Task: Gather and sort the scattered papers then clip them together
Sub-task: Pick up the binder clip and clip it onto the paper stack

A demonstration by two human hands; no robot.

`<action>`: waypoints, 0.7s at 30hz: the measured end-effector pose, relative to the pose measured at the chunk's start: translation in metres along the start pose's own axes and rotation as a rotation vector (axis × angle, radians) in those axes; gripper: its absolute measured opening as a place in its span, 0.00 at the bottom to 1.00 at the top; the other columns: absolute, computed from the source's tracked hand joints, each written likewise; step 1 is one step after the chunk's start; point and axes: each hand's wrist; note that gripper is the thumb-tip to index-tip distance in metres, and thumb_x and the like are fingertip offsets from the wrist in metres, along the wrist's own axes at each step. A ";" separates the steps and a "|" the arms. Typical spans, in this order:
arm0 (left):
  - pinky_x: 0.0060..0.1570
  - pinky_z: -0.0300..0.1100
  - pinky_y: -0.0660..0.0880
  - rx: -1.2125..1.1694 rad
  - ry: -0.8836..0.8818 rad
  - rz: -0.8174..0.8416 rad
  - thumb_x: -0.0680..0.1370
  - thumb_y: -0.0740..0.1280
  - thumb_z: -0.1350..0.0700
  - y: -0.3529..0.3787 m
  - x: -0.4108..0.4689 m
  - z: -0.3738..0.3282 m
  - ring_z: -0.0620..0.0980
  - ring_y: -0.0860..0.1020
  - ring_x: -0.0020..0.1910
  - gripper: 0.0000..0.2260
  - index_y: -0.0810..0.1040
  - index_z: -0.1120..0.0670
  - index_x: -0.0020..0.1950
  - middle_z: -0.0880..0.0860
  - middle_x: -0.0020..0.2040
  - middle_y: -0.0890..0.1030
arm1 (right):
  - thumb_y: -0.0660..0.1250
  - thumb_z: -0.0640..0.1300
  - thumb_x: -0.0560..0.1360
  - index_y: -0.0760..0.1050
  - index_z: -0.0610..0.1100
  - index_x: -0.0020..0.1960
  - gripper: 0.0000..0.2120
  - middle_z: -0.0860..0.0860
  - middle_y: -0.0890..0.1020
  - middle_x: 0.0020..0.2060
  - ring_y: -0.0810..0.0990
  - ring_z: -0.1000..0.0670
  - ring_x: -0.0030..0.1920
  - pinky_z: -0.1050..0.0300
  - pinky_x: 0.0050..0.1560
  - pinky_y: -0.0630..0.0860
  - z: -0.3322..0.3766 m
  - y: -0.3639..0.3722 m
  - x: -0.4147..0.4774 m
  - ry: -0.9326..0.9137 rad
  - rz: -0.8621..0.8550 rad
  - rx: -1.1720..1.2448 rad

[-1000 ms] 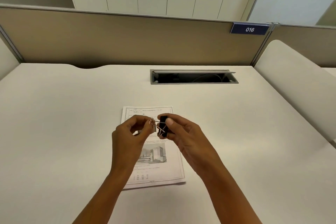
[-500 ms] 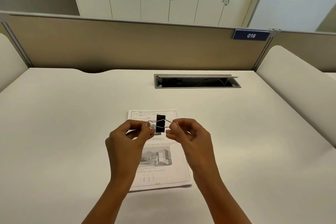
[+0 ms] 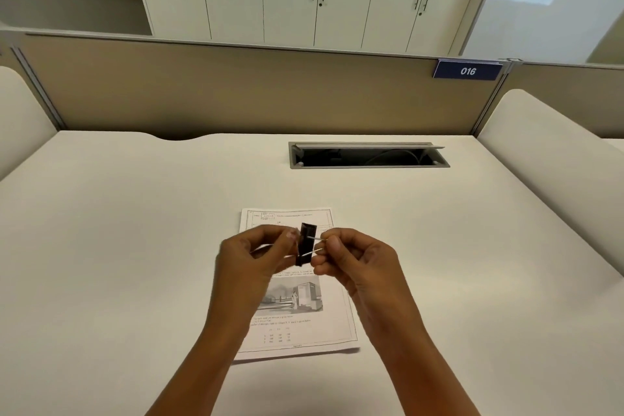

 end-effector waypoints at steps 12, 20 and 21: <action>0.49 0.37 0.78 0.129 0.123 0.013 0.69 0.69 0.48 0.006 -0.016 0.010 0.44 0.83 0.45 0.13 0.81 0.46 0.53 0.42 0.46 0.85 | 0.71 0.40 0.72 0.82 0.44 0.45 0.03 0.53 0.85 0.38 0.83 0.58 0.40 0.68 0.43 0.77 -0.019 0.002 0.006 -0.120 -0.204 -0.334; 0.43 0.26 0.75 0.236 0.104 -0.101 0.69 0.72 0.53 0.000 -0.008 0.024 0.35 0.81 0.42 0.12 0.77 0.35 0.46 0.29 0.36 0.80 | 0.72 0.42 0.71 0.78 0.48 0.58 0.15 0.54 0.84 0.51 0.82 0.57 0.52 0.64 0.52 0.79 -0.029 0.000 0.018 0.000 -0.018 -0.411; 0.44 0.28 0.75 0.235 0.093 -0.106 0.70 0.72 0.54 -0.001 -0.005 0.027 0.36 0.82 0.42 0.12 0.78 0.36 0.46 0.32 0.38 0.82 | 0.73 0.42 0.71 0.78 0.48 0.59 0.16 0.54 0.84 0.51 0.82 0.57 0.52 0.62 0.54 0.79 -0.031 0.000 0.022 0.024 0.008 -0.431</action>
Point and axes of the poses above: each hand's wrist, its own x-axis towards the middle knuckle, its own y-axis out of the palm, z = x × y
